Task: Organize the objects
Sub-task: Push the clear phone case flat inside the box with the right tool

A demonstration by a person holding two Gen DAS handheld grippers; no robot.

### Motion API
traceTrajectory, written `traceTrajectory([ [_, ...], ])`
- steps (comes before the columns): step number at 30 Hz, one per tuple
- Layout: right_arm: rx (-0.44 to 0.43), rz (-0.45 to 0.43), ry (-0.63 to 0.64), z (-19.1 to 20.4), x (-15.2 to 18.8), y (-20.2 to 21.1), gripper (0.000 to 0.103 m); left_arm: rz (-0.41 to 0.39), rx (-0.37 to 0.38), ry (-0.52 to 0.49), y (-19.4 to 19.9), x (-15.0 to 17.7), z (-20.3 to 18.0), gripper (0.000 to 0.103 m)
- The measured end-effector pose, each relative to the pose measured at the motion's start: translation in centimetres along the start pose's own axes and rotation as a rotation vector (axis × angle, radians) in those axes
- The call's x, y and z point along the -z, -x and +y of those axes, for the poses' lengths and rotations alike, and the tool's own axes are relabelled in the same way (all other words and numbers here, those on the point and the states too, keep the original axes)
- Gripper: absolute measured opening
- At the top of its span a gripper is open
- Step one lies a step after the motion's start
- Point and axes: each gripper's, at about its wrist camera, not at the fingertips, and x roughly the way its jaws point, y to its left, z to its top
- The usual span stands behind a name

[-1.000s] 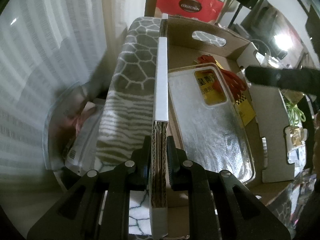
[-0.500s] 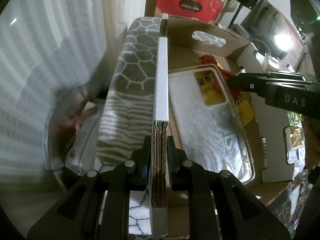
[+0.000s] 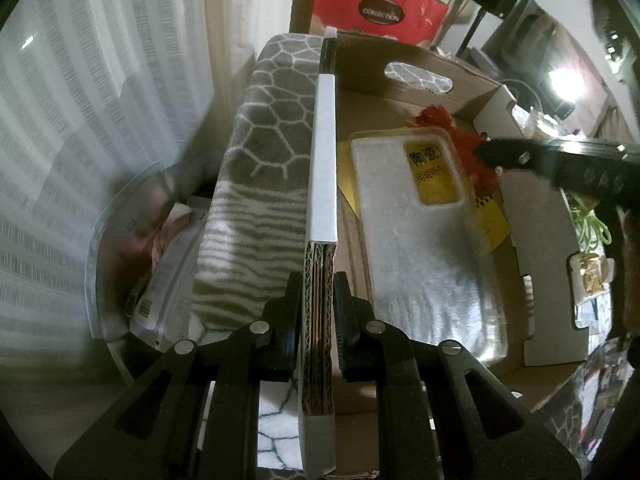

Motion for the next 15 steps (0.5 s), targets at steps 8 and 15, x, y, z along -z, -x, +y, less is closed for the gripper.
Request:
traceTrajectory([
  [8,0.038,-0.054,-0.147,-2.7,-0.9,2.1,0.034,0.000,0.001,0.001,0.0,0.0,0.0,0.012],
  [15,-0.034,-0.064,-0.093,-1.6,0.7,3.3,0.039,0.003,-0.002,-0.001,-0.1,-0.1,-0.1,0.012],
])
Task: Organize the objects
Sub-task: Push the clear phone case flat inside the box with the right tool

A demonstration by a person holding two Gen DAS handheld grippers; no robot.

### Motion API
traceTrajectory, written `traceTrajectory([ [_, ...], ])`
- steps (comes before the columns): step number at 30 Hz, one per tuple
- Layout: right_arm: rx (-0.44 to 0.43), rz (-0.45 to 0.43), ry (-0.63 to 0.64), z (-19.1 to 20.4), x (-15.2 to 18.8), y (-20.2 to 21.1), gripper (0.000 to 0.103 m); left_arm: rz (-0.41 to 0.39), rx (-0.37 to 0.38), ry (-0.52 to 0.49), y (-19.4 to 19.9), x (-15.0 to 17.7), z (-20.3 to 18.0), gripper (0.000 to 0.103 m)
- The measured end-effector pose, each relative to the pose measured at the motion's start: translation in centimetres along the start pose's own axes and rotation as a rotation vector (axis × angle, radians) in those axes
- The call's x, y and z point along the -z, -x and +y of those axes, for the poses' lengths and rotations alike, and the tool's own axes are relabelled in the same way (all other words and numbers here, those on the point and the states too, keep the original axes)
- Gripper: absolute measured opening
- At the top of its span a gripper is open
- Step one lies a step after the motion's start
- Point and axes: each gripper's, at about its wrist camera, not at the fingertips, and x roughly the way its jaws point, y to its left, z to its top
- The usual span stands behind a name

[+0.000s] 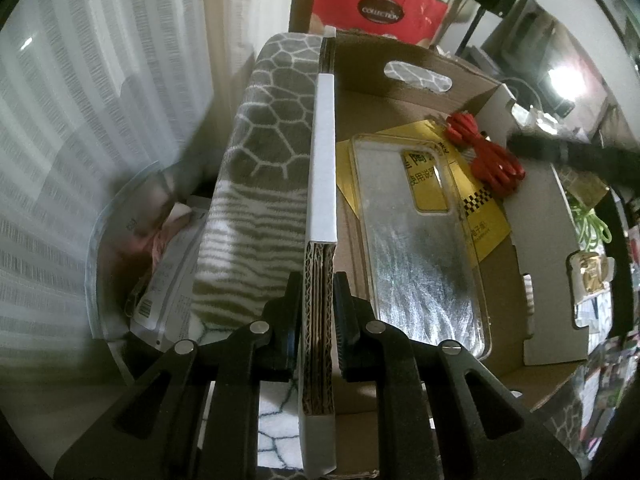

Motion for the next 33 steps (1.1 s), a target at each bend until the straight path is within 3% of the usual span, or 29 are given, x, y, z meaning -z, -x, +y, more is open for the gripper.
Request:
traceTrajectory([
  [3,-0.058,0.089,0.047,1.5,1.7,-0.9,0.023,0.000,0.001,0.001,0.0,0.0,0.0,0.012],
  [7,-0.040,0.159,0.128,3.4,3.7,-1.8,0.016,-0.001,0.002,0.004,0.0,0.1,0.0,0.012],
  [9,0.012,0.172,0.208,4.6,4.7,-2.1,0.016,0.001,0.002,0.006,0.0,0.1,0.0,0.012],
  [11,0.000,0.202,0.239,5.4,5.5,-2.5,0.016,0.003,0.005,0.010,0.1,0.1,0.0,0.012],
  [18,-0.124,0.247,0.174,5.5,6.2,-4.3,0.018,0.001,-0.015,0.005,0.1,0.1,-0.1,0.010],
  [25,-0.156,0.229,0.098,4.8,6.0,-4.5,0.021,0.006,-0.012,0.007,0.2,0.2,0.1,0.009],
  [33,-0.155,0.236,0.170,5.5,6.7,-3.8,0.012,0.007,-0.007,0.018,0.5,0.1,0.2,0.010],
])
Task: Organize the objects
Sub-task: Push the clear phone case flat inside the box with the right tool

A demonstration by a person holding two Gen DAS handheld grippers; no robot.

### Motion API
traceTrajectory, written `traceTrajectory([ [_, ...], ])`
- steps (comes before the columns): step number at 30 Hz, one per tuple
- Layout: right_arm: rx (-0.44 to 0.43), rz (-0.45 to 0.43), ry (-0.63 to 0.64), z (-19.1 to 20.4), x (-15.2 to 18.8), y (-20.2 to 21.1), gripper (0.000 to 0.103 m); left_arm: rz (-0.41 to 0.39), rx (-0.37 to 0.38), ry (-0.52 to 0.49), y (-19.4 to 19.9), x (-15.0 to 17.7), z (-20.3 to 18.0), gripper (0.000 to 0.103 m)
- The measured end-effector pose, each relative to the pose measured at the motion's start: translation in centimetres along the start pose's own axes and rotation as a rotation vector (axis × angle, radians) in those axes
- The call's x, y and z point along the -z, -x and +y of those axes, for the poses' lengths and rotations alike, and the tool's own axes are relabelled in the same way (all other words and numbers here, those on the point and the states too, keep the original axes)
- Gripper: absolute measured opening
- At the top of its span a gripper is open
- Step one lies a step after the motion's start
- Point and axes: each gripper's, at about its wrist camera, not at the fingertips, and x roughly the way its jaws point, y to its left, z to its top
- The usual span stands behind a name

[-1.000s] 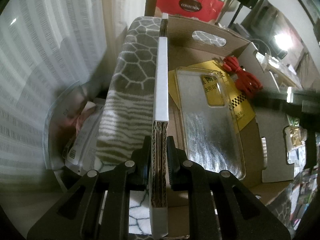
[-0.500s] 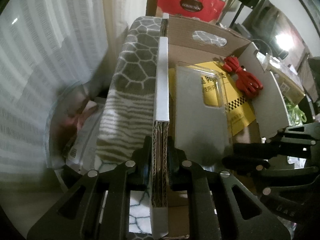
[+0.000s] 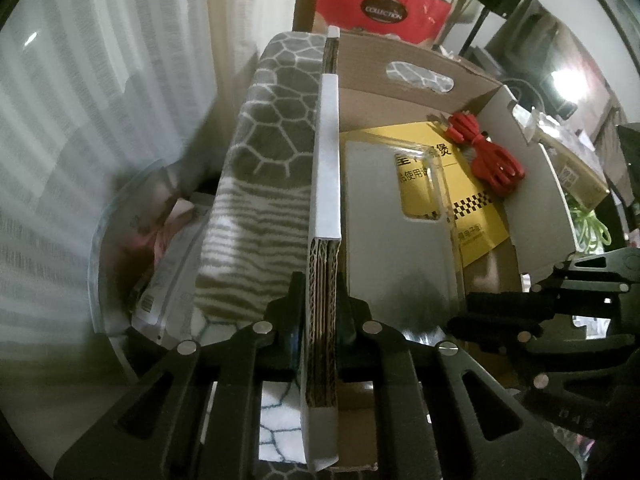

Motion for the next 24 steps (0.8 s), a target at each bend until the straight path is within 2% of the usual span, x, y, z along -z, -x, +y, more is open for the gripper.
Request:
traceTrajectory([
  [5,0.020,0.006,0.073,1.2,0.4,0.5,0.010,-0.016,0.002,0.005,0.7,-0.2,-0.1,0.010],
  [7,-0.028,0.024,0.047,1.0,0.7,0.5,0.012,-0.017,0.002,0.001,0.8,-0.3,-0.2,0.010],
  [10,-0.159,0.056,-0.022,0.3,0.7,0.4,0.019,-0.019,-0.006,-0.002,0.7,-0.3,-0.2,0.011],
  [11,-0.164,0.051,-0.027,0.1,0.9,0.5,0.019,-0.019,-0.005,-0.002,0.7,-0.3,-0.3,0.011],
  [16,-0.136,0.020,-0.058,-1.1,1.0,1.8,0.020,-0.018,-0.004,-0.001,0.6,-0.4,-0.3,0.011],
  [21,-0.095,-0.096,-0.060,-2.8,2.3,6.7,0.028,-0.025,-0.007,-0.010,0.6,-0.4,-0.3,0.011],
  [24,-0.004,-0.169,-0.103,-4.9,3.6,10.4,0.028,-0.030,-0.015,-0.007,0.6,-0.4,-0.3,0.011],
])
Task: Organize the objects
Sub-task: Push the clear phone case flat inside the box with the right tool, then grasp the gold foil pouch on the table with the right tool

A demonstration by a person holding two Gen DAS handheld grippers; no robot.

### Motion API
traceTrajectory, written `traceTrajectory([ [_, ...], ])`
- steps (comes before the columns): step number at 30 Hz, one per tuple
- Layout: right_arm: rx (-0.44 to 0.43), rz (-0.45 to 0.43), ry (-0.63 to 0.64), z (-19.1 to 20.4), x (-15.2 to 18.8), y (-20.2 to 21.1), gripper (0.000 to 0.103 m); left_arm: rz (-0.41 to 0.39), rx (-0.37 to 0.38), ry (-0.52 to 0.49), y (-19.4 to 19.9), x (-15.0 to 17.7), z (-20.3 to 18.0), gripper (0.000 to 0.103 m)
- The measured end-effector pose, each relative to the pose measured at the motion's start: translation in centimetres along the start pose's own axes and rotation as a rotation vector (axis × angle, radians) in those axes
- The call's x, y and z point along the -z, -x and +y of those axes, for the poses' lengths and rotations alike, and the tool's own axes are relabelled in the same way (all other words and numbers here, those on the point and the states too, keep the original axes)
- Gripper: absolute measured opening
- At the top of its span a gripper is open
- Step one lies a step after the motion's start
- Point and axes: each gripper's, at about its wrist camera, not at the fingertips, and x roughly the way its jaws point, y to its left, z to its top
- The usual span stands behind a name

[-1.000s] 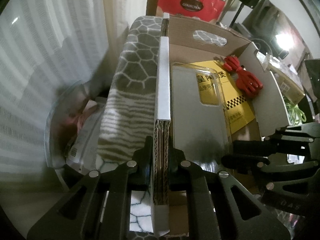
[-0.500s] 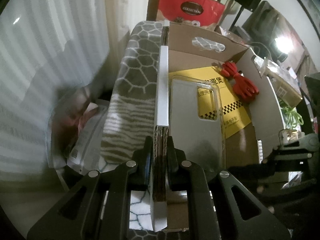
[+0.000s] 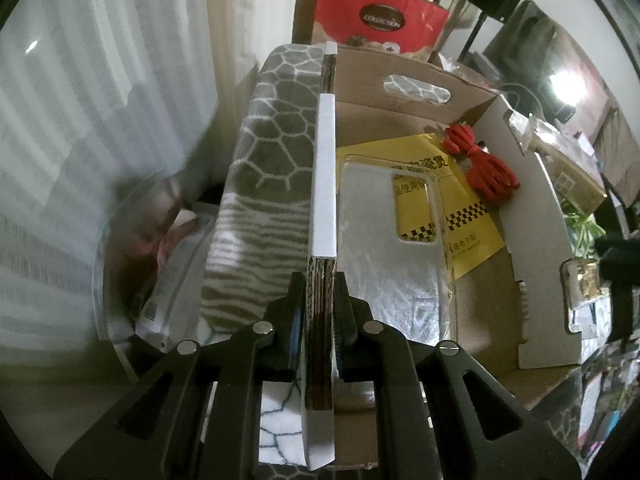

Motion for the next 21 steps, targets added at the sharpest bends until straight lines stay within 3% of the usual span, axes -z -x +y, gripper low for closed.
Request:
traceTrajectory([
  [8,0.170,-0.120,-0.155,-6.8,2.2,6.2,0.036,-0.006,0.004,0.003,0.0,0.1,0.1,0.011],
  [13,0.275,-0.152,-0.274,-10.0,5.2,6.0,0.059,-0.006,-0.009,-0.004,-0.1,0.0,0.0,0.011],
  [16,0.288,-0.159,-0.313,-11.1,6.8,5.9,0.072,-0.005,-0.018,-0.002,-0.1,0.0,-0.2,0.011],
  [21,0.266,-0.155,-0.378,-12.2,9.0,4.8,0.074,-0.001,-0.024,-0.005,-0.1,-0.1,-0.3,0.011],
])
